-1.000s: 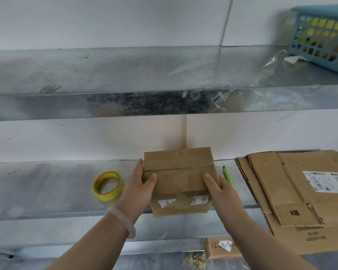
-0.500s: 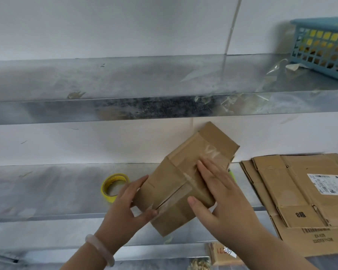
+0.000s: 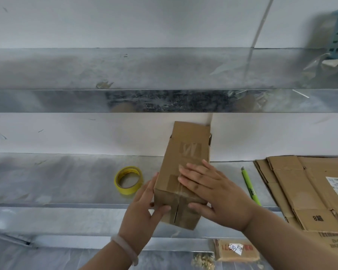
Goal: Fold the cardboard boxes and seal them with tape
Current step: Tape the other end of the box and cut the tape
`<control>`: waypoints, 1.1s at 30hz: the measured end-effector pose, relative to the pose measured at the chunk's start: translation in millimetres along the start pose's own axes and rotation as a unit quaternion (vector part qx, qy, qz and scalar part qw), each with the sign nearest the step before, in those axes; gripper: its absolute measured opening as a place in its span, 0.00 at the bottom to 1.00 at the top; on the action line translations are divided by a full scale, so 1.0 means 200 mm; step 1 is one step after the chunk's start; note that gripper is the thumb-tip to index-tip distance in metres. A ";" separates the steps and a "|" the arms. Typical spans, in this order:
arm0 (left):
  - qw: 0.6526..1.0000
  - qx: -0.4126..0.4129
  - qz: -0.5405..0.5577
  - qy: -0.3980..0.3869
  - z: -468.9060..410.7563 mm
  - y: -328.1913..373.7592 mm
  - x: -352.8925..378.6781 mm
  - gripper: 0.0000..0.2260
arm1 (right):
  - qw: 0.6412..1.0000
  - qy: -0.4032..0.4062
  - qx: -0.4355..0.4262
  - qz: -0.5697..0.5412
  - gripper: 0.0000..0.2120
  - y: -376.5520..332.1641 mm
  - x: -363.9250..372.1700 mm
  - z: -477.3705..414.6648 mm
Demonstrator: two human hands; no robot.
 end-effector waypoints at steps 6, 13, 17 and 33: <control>0.999 0.033 0.005 0.001 -0.02 0.01 0.01 0.41 | 0.996 0.025 0.069 -0.042 0.26 0.03 0.02 0.03; 0.988 0.123 -0.086 -0.029 -0.04 0.04 -0.04 0.33 | 0.990 0.025 0.083 -0.109 0.26 0.08 0.01 0.06; 0.992 0.088 -0.079 -0.032 -0.05 -0.07 -0.09 0.29 | 0.997 0.007 0.069 -0.033 0.26 0.08 -0.01 0.04; 0.925 0.014 -0.378 0.021 -0.21 -0.40 -0.35 0.05 | 0.991 -0.002 0.130 -0.028 0.29 -0.02 -0.05 -0.04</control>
Point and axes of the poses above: each hand's wrist, its own z-axis away from the middle knuckle, its own x-axis out of the palm, y = z × x, the point moved 6 cm from there along -z, towards the middle knuckle, and after that the axes turned 1 degree about x, right-handed, at the moved point
